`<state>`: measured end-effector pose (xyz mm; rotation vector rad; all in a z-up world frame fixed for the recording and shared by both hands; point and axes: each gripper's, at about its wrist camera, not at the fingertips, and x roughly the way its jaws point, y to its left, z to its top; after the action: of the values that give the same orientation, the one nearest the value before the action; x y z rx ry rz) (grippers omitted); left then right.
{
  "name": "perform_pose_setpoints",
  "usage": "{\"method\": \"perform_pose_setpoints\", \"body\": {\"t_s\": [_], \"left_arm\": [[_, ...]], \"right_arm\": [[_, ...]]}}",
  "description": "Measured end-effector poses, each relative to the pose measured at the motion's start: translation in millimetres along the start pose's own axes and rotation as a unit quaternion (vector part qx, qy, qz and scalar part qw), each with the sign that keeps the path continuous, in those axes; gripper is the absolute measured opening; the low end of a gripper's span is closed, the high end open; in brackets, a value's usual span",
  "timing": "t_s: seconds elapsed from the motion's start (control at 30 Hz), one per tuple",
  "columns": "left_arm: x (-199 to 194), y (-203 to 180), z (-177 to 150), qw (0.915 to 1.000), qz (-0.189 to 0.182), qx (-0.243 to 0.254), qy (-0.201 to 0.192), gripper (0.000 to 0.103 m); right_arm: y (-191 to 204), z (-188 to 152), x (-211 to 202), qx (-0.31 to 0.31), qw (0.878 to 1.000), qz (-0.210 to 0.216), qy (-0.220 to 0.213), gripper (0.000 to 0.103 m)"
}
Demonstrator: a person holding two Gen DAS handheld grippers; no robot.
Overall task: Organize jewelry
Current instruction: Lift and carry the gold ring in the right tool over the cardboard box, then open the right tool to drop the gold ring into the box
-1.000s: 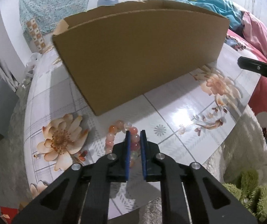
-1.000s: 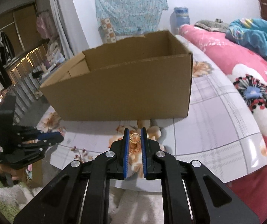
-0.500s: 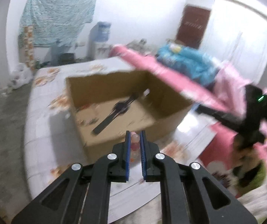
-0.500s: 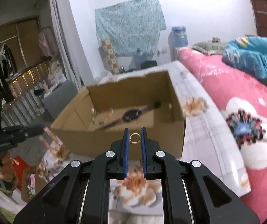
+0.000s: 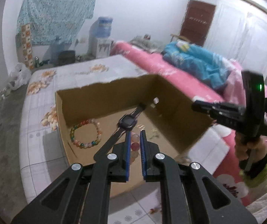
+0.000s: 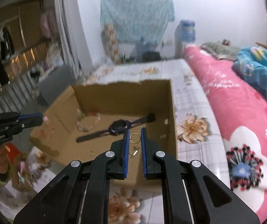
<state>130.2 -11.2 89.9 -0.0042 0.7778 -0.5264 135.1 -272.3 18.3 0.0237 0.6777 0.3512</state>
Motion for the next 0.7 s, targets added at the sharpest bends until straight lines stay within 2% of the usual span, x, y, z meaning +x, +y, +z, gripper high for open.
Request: {"method": "perform_pose_setpoints", "body": {"t_s": [0.07, 0.2, 0.47, 0.7], "left_arm": [[8.7, 4.9, -1.7, 0.9999, 0.001, -0.007, 0.013, 0.009], [20.3, 12.5, -4.1, 0.9994, 0.010, -0.017, 0.028, 0.009], [31.5, 21.2, -3.0, 0.9979, 0.021, -0.023, 0.057, 0.009], [50.2, 22.2, 0.7, 0.9943, 0.035, -0.021, 0.099, 0.009]], "right_arm": [[-0.1, 8.6, 16.5, -0.011, 1.000, 0.006, 0.015, 0.010], [-9.3, 17.7, 20.8, -0.002, 1.000, 0.016, 0.012, 0.027], [-49.1, 6.9, -23.3, 0.069, 0.996, 0.002, -0.053, 0.027], [-76.8, -19.4, -44.6, 0.133, 0.989, -0.007, -0.072, 0.029]]}}
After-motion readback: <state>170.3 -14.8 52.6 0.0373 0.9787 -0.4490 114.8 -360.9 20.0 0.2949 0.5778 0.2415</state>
